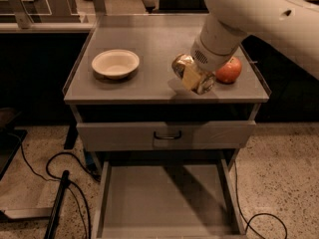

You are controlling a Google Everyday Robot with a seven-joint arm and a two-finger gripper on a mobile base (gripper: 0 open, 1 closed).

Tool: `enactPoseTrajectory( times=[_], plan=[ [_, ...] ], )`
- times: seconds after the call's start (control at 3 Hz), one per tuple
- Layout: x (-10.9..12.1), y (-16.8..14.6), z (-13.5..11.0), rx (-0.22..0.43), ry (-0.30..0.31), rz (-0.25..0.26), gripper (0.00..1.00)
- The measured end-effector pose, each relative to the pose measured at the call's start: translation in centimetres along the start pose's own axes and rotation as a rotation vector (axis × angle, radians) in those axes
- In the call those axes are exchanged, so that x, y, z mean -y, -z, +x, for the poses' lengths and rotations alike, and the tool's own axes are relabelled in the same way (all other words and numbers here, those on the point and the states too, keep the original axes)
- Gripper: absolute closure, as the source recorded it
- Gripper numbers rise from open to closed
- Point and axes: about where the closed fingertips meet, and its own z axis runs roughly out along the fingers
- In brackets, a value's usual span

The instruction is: Place orange can into middle drawer

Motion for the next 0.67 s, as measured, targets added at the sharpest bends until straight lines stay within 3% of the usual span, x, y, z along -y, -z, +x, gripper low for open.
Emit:
enactPoseTrajectory(
  times=[0.33, 0.67],
  plan=[
    [-2.9, 1.3, 3.6, -0.054, -0.025, 0.001, 1.00],
    [-5.2, 2.6, 8.0, -0.107, -0.096, 0.023, 1.00]
  ],
)
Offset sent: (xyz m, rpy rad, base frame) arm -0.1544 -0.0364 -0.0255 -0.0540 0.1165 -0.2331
